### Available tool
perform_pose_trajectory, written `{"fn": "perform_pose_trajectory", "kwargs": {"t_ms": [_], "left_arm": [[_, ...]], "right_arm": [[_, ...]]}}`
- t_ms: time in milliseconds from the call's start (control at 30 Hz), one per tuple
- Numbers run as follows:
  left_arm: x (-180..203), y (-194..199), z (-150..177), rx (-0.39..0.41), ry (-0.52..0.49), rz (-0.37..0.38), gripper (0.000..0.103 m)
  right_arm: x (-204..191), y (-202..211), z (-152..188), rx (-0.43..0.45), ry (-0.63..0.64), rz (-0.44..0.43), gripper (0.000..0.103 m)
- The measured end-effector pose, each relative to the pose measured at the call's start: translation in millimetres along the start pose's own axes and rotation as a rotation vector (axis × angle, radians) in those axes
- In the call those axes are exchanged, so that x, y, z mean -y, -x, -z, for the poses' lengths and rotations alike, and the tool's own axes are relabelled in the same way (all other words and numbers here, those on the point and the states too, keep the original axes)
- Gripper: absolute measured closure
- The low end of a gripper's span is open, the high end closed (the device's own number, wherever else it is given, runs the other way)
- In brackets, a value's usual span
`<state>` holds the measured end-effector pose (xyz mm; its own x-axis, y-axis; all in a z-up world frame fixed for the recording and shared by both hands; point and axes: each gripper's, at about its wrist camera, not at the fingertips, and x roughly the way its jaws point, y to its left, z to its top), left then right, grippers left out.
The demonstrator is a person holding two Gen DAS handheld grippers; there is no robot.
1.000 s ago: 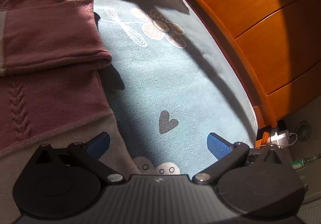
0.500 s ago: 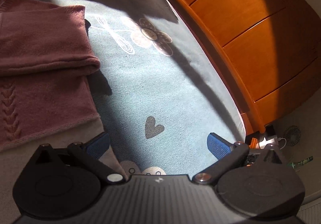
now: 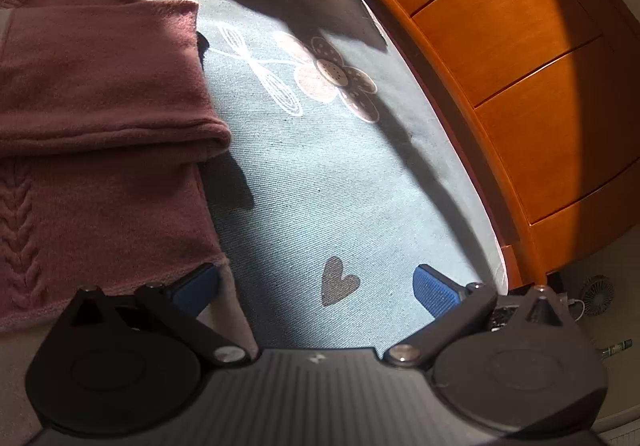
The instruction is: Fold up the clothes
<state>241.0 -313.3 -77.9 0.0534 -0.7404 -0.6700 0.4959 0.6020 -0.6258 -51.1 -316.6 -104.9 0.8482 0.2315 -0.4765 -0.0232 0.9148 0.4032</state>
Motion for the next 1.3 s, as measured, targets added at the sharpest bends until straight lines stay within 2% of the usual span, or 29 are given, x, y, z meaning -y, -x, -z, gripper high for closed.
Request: {"fn": "perform_pose_trajectory", "kwargs": {"t_ms": [267,400,633,800,933,1100,1300], "left_arm": [[4,65,16,0.023,-0.042,-0.137,0.001],[0,98,32,0.018,-0.071,-0.261,0.001],[-28,141,83,0.038,-0.055,-0.389,0.001],[-53,156,129,0.07,-0.071,-0.482,0.001],[-68,160,162,0.124,-0.086,-0.572,0.001],[-66,161,196,0.203,-0.169,-0.611,0.001],[-51,161,218,0.27,-0.207,-0.612,0.001]], "right_arm": [[-2,-3,1,0.0,0.02,0.017,0.0],[-6,-4,2,-0.001,0.04,0.033,0.0],[-12,-6,4,-0.003,0.081,0.066,0.0],[-16,-9,6,-0.004,0.11,0.087,0.0],[-17,-9,7,-0.003,0.113,0.091,0.0],[-15,-10,6,-0.001,0.101,0.088,0.0],[-16,-9,8,0.008,0.094,0.094,0.0]]}}
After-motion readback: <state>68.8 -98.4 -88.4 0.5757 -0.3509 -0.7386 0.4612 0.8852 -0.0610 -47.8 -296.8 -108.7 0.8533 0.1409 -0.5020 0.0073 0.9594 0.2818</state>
